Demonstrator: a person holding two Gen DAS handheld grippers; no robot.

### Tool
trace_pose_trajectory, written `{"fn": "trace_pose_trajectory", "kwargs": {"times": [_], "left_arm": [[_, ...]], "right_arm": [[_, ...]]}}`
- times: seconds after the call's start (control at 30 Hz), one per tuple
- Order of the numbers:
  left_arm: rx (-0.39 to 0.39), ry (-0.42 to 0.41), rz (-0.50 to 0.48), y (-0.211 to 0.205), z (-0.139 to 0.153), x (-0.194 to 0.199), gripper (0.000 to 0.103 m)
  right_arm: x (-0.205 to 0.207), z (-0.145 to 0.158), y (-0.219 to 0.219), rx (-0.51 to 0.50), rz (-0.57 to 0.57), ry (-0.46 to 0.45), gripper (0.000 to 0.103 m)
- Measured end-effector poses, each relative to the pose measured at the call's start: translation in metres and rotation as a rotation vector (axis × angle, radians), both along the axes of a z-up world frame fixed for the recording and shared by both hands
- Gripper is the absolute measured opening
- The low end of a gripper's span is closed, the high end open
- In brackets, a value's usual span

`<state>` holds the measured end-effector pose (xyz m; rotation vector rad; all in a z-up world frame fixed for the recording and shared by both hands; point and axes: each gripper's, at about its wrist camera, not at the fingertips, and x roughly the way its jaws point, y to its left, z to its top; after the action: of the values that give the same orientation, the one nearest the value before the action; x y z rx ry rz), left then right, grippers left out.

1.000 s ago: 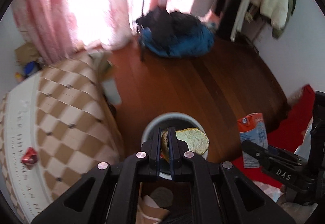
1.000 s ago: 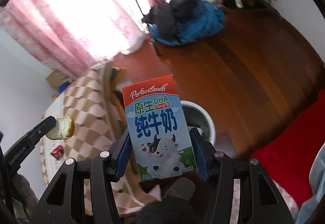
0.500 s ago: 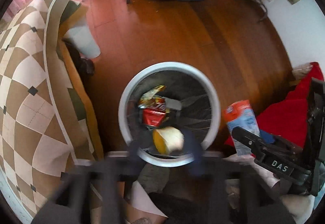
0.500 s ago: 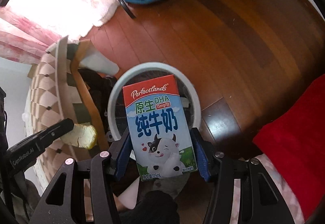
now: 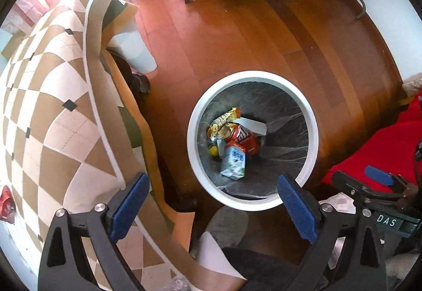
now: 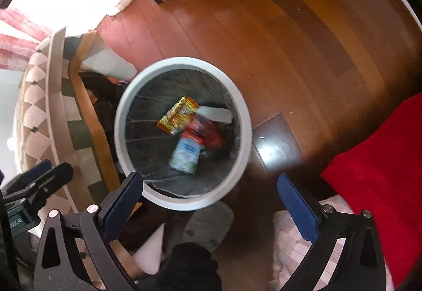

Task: Collect trash
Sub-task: 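Open the left tool over the bin while the right tool releases the milk carton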

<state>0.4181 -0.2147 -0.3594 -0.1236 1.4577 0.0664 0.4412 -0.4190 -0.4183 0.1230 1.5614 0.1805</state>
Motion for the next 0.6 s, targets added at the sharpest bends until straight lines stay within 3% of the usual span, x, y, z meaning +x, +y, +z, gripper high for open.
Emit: {"fn": "trace_pose_trajectory", "kwargs": {"times": [0.2, 0.6], "left_arm": [[0.009, -0.021, 0.008, 0.002, 0.015, -0.013, 0.099], [0.027, -0.123, 0.023, 0.004, 0.076, -0.047, 0.099]], "right_arm": [[-0.009, 0.014, 0.004, -0.070, 0.030, -0.006, 0.103], [-0.034, 0.086, 0.011, -0.075, 0.041, -0.110, 0.103]]}}
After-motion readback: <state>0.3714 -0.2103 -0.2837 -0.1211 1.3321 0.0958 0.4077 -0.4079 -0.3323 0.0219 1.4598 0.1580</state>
